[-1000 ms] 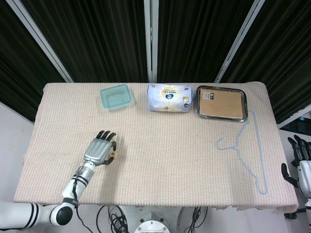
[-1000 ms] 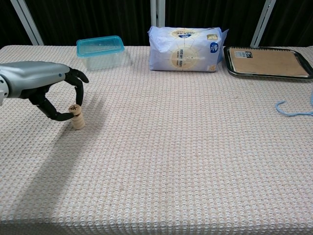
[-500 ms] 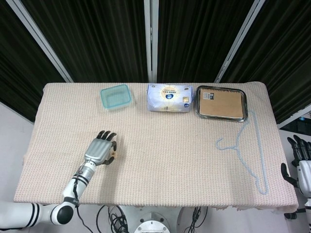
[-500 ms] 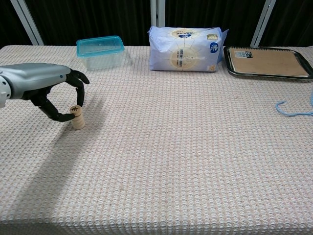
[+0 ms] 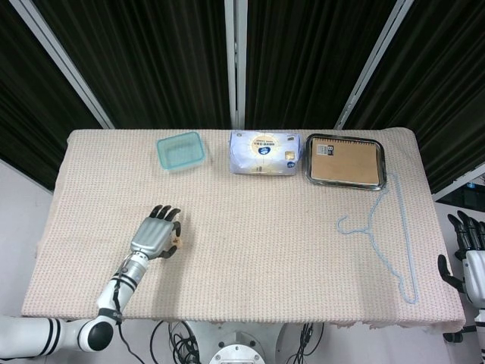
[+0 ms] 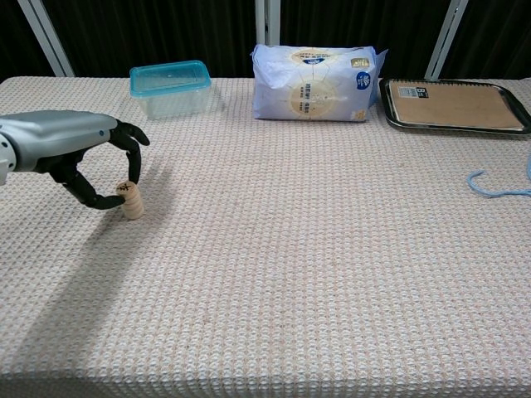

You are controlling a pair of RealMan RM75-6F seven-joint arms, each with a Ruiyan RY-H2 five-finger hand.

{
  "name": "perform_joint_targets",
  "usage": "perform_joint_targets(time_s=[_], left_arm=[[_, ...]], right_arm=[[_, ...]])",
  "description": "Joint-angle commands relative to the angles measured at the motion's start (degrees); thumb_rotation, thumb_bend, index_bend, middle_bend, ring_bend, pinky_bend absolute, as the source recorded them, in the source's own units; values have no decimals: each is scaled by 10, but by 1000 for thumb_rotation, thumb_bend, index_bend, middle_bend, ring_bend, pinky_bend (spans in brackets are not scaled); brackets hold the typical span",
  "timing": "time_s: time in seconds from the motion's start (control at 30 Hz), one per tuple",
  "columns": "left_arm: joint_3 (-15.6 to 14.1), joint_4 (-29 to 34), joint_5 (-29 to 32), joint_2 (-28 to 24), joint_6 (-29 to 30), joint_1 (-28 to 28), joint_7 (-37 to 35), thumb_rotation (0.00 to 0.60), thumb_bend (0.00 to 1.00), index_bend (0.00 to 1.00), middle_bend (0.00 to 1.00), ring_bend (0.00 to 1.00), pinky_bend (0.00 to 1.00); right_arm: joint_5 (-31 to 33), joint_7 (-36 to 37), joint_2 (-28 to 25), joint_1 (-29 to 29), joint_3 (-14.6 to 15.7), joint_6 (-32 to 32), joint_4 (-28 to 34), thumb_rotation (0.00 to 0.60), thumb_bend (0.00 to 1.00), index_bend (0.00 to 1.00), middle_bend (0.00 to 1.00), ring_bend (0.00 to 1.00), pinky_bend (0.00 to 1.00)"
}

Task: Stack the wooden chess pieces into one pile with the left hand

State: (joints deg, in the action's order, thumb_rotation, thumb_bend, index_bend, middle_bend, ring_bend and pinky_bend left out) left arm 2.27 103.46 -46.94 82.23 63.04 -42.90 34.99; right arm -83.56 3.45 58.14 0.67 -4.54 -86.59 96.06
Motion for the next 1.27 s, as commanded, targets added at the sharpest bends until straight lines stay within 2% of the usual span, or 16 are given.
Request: perform_joint_targets(time_s=[0.03,0.4,0.53,0.67,0.8,0.97,1.13,1.27], left_arm=[[1,-1,-1,0,-1,1,-1,600,309,442,91,0,0],[3,3,-3,-5,-2,4,-3,600,309,377,87,0,0],[3,23,-8,-20,4,6,1,600,309,307,80,0,0],[-4,69,-34,-56,35,19,11,600,308,235,68,0,0],[-34,91,-117,-98,89,56,1,600,309,231,63,0,0],[-85,6,-294,-130,189,131,-73,600,303,135,32,0,0],[-106,-49,-351,-157,250,193,-159,600,288,109,29,0,0],[-109,-77,-379,-166,270,218,-187,600,287,109,29,0,0]], right_arm=[[0,0,0,0,0,0,0,600,436,0,0,0,0],[-1,2,-1,0,0,-1,0,600,435,0,0,0,0],[-1,1,0,0,0,-1,0,600,435,0,0,0,0],[-1,1,0,0,0,-2,0,600,435,0,0,0,0],[-2,6,-1,-2,-1,-5,1,600,435,0,0,0,0],[-7,11,0,-3,-1,-11,-1,600,436,0,0,0,0],[-10,3,4,-1,-1,-10,-3,600,436,0,0,0,0],[-10,-9,8,1,0,-7,0,600,436,0,0,0,0]])
